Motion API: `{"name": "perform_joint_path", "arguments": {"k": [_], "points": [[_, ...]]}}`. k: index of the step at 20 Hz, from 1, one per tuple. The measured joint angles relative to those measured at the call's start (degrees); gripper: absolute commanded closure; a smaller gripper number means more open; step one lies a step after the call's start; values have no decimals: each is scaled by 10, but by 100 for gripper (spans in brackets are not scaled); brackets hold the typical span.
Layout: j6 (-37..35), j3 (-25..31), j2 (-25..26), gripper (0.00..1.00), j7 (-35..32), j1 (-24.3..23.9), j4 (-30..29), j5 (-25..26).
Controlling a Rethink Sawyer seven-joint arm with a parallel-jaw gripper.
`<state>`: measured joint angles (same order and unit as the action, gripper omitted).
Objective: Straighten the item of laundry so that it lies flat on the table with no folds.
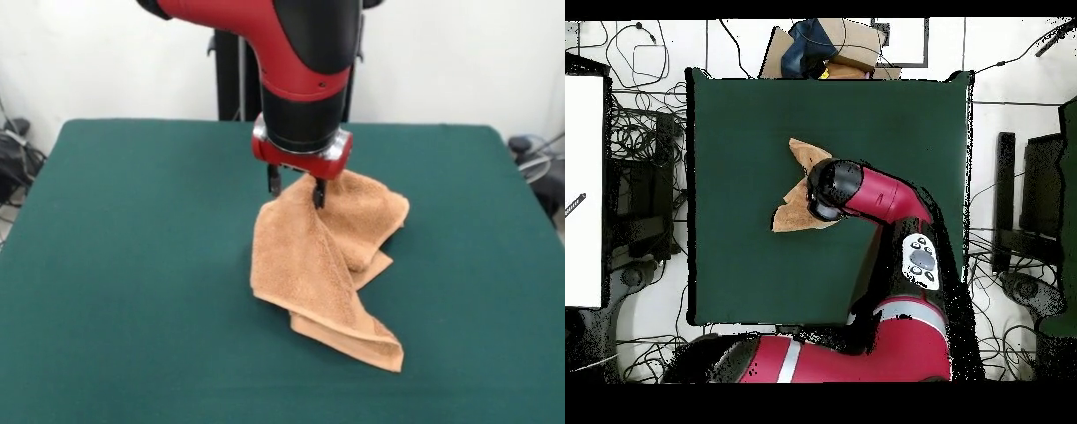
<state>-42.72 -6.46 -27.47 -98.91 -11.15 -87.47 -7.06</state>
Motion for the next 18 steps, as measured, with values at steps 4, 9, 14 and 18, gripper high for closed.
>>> {"name": "perform_joint_path", "arguments": {"k": [4, 9, 14, 18], "points": [[0, 0, 0, 0, 0, 0, -1, 10], [0, 0, 1, 0, 0, 0, -1, 12], [1, 1, 2, 0, 0, 4, -1, 13], [5, 3, 3, 0, 0, 5, -1, 21]]}}
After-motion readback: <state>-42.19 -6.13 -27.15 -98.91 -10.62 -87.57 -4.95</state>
